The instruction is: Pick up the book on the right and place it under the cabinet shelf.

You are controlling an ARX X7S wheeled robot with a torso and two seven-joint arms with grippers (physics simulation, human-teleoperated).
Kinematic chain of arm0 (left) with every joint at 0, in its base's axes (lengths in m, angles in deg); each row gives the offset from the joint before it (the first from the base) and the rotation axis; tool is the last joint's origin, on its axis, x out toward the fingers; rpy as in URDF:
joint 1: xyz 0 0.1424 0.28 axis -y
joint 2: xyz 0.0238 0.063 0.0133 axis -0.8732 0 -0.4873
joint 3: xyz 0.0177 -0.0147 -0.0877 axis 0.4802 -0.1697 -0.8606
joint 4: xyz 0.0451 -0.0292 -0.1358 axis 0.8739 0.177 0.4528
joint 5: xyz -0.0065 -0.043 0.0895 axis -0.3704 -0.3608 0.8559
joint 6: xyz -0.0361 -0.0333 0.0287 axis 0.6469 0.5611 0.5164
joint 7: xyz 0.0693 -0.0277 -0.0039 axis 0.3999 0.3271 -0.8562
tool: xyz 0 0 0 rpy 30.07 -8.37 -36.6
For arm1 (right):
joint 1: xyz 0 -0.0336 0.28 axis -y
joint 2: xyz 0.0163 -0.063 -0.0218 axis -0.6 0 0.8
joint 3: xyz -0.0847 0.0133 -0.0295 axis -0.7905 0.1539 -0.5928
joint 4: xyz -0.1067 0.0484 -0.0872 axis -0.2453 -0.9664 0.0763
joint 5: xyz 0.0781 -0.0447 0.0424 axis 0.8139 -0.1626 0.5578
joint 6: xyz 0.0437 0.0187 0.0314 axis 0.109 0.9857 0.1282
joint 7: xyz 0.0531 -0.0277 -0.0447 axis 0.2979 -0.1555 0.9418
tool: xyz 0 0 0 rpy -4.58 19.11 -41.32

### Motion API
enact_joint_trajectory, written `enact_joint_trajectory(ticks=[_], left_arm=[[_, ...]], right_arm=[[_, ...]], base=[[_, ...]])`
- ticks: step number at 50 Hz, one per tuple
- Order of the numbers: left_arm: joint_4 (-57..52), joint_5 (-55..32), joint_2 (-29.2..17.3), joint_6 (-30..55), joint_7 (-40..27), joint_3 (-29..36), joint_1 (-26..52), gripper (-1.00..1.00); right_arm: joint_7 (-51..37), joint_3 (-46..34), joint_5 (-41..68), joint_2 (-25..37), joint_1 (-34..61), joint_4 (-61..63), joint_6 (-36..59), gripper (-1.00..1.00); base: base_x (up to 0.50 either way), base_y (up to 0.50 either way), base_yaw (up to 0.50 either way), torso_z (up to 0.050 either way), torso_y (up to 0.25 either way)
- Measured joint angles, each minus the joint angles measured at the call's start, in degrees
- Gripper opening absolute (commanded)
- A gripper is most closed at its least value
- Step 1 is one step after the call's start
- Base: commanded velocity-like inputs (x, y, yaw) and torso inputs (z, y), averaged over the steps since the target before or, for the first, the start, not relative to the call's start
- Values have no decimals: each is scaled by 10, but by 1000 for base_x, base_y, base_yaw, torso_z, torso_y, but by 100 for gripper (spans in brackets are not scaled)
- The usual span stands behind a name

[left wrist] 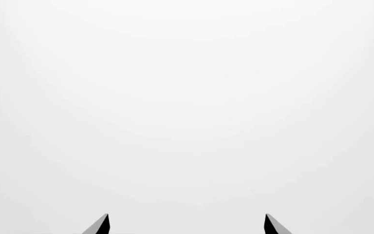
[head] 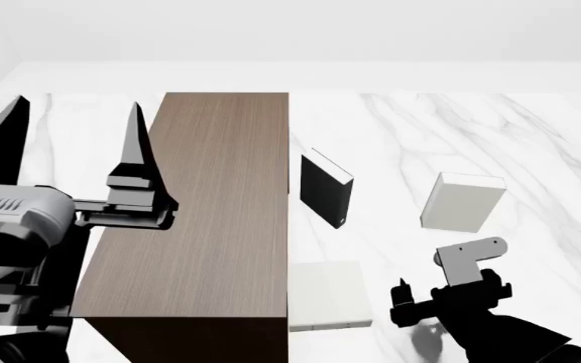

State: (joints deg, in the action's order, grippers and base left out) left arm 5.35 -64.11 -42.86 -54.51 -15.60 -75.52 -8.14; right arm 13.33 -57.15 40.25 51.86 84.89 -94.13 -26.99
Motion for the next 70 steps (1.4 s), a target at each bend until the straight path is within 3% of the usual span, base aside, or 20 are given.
enact_joint_trajectory(ticks=[24,70], left_arm=[[5,2,-3,-6,-1,7,1,100],[7,-2,-11,-11,-9,15,4,100]], right_arm=[[101,-46,-79,-57,62,-118,-25,100],[148,-100,-152,-130,84,-223,-46,100]], base=[[0,0,0,0,0],[0,0,0,0,0]])
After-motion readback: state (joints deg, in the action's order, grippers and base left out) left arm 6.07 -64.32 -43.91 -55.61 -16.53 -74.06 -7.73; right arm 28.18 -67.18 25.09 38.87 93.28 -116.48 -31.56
